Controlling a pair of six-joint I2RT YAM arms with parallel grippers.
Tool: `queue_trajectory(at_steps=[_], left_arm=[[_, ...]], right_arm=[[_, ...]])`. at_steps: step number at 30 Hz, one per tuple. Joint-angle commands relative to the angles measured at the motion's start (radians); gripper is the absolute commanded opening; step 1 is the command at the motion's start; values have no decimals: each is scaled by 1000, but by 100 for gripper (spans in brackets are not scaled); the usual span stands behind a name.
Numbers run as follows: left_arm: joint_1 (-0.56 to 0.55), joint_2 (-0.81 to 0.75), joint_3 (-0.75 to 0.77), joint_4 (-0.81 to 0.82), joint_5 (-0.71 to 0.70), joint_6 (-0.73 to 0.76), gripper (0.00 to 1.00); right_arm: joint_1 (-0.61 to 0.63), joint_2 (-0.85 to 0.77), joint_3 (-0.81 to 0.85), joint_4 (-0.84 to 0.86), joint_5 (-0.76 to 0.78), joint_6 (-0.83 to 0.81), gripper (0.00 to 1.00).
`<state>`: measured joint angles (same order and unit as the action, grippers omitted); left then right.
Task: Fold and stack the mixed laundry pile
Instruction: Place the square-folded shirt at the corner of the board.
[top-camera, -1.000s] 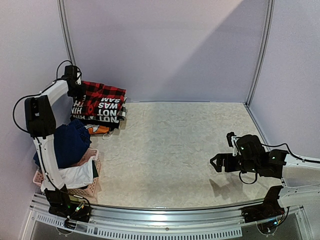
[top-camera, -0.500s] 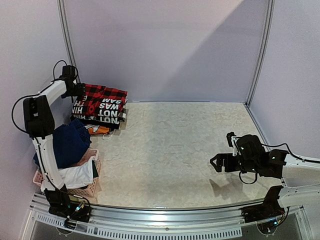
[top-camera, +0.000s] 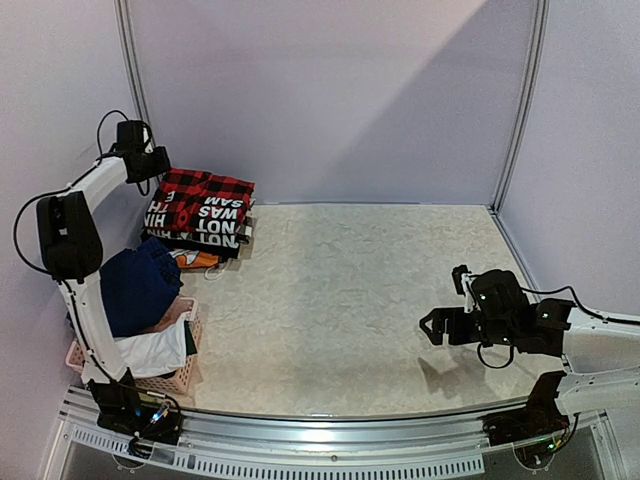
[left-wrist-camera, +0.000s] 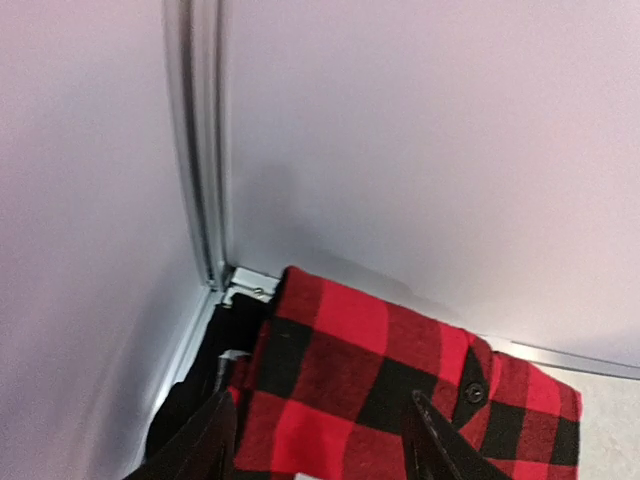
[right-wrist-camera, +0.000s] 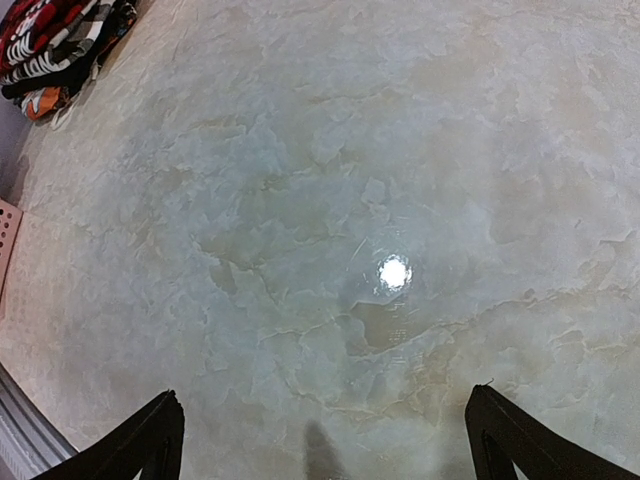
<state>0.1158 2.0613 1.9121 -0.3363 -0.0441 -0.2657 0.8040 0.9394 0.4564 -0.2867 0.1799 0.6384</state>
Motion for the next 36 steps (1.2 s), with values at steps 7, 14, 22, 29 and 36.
queue_trajectory(at_steps=[7, 14, 22, 29, 36], left_arm=[[-15, 219, 10, 206, 208, -86, 55], [28, 242, -85, 316, 186, -153, 54], [54, 211, -134, 406, 222, -170, 57], [41, 86, -126, 389, 209, -168, 69], [-12, -92, -150, 273, 81, -109, 75]], right_arm=[[-1, 26, -1, 10, 14, 0, 99], [0, 62, 14, 3, 19, -4, 99], [0, 78, 18, 7, 20, -7, 99], [-1, 94, 24, 8, 13, -10, 99], [0, 90, 25, 12, 2, -16, 99]])
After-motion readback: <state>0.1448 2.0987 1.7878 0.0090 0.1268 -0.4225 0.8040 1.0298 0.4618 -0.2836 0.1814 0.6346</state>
